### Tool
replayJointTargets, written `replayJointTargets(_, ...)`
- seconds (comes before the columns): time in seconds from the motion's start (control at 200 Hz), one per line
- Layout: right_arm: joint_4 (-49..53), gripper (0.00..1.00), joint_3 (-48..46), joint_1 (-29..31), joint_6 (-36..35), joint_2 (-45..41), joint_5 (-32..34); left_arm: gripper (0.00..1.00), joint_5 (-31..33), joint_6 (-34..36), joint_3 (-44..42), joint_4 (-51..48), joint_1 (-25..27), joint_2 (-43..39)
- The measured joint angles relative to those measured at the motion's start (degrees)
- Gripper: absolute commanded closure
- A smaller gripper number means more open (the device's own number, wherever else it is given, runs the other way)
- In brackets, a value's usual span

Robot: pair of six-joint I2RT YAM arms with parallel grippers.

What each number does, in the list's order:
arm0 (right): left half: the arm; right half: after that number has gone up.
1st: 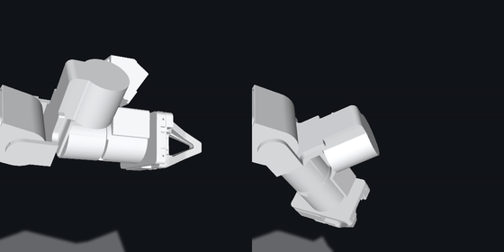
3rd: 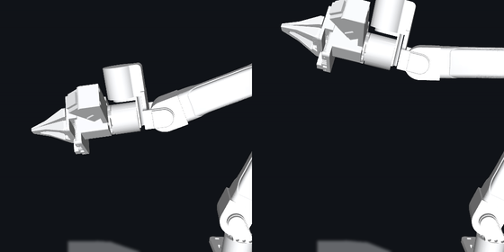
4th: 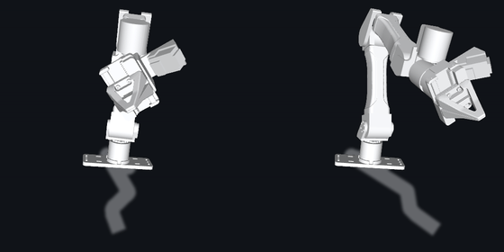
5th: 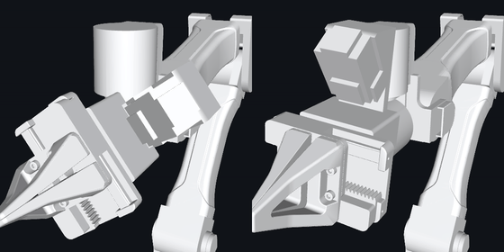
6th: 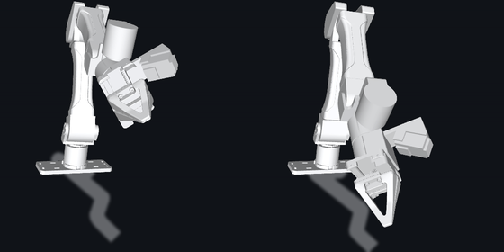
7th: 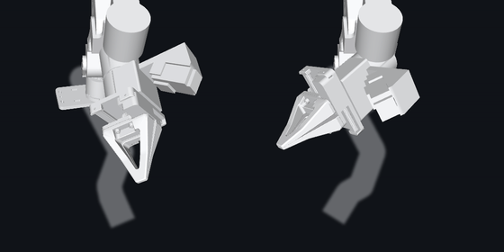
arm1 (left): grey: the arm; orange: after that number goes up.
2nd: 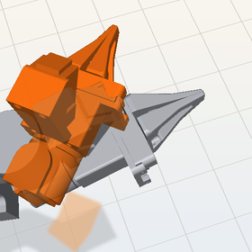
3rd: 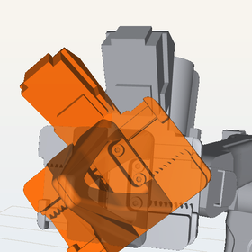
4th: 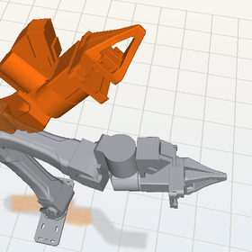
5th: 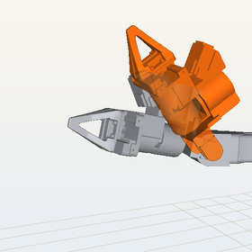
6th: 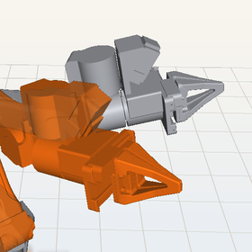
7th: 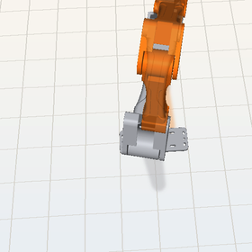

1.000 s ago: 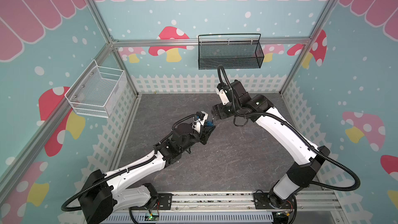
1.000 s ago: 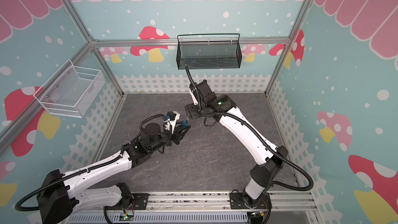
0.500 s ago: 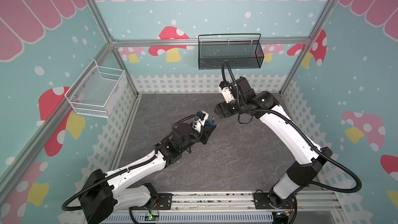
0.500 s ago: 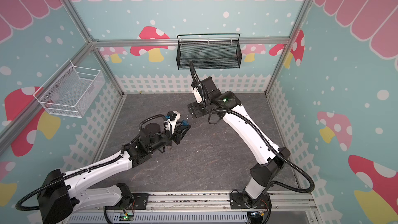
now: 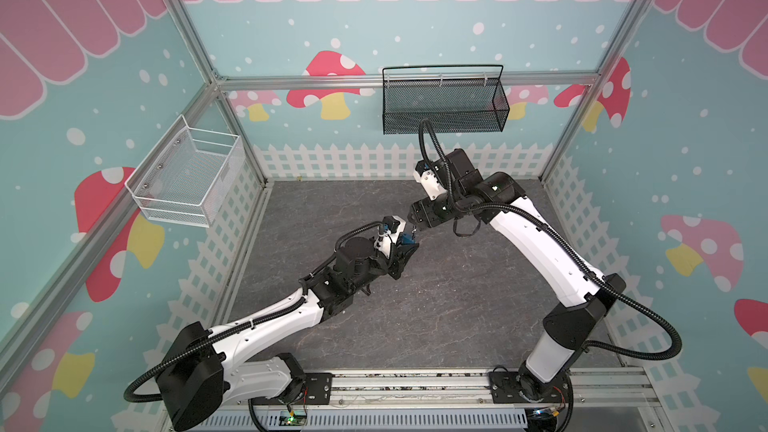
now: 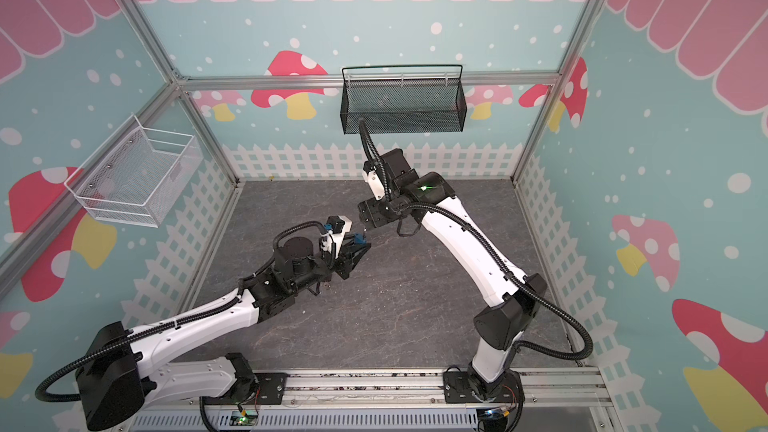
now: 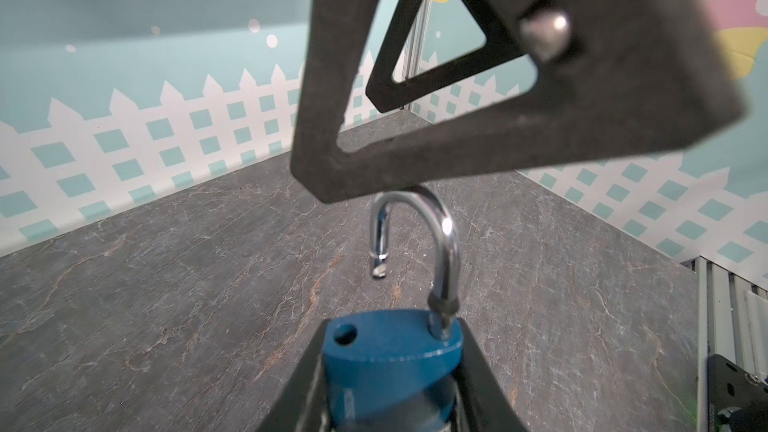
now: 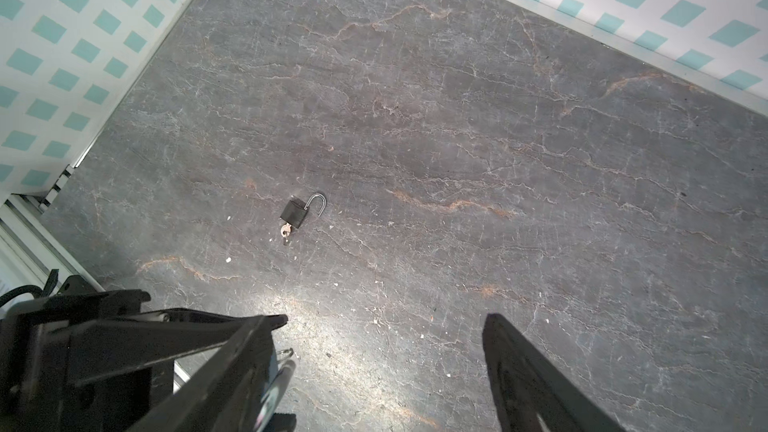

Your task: Unlock with the key

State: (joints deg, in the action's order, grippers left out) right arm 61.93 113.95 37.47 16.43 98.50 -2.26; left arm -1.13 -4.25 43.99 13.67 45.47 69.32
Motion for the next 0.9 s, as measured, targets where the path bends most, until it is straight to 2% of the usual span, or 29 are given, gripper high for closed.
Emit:
replayJointTargets(0.565, 1.5, 0.19, -2.8, -3.8, -2.3, -1.7, -3.7, 1.0, -0.3, 0.9, 0.0, 1.2, 0.0, -1.3)
replayJointTargets(0.9, 1.1, 0.17, -0.9, -4.4, -1.8, -1.7, -9.3, 1.0, -1.9, 2.6, 0.7, 1.0, 0.0, -1.1)
